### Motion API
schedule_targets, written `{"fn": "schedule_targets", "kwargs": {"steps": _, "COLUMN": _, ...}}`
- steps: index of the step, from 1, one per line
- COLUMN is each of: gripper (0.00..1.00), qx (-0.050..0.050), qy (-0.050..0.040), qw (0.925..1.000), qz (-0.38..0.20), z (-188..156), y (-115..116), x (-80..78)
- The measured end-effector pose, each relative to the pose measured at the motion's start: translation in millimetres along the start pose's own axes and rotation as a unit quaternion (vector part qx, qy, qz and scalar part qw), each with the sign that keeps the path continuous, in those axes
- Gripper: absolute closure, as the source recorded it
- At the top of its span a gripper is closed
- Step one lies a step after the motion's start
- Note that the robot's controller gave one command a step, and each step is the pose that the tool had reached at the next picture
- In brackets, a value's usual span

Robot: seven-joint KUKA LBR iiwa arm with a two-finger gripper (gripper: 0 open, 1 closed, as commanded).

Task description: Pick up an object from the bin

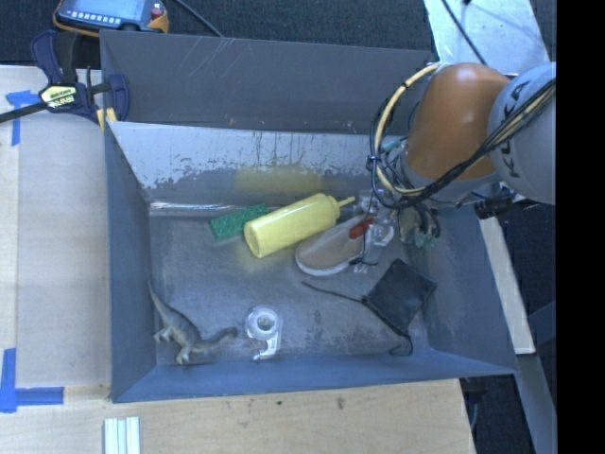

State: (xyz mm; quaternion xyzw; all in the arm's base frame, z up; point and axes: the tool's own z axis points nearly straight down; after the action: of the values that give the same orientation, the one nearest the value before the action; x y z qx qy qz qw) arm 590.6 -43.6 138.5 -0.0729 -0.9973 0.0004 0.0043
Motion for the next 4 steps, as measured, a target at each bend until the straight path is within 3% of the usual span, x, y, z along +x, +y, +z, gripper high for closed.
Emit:
{"fn": "schedule_targets", "kwargs": {"steps": 1, "gripper": 1.00, "qx": -0.002, "qy": -0.0057, "qw": 1.0000, "qz": 0.001, "z": -25, "y": 32, "x": 7.6}}
{"fn": "schedule_targets", "kwargs": {"steps": 2, "gripper": 1.00, "qx": 0.000, "qy": -0.0019, "qw": 1.0000, "qz": 0.004, "z": -77, "y": 20, "x": 14.8}}
{"fn": "schedule_targets", "kwargs": {"steps": 3, "gripper": 1.00, "qx": -0.001, "qy": -0.0047, "qw": 1.0000, "qz": -0.008, "z": -148, "y": 38, "x": 2.2}}
{"fn": "schedule_targets", "kwargs": {"steps": 4, "gripper": 1.00, "qx": 0.000, "qy": -0.0090, "qw": 0.9982, "qz": -0.059, "z": 21, "y": -12, "x": -31.8}}
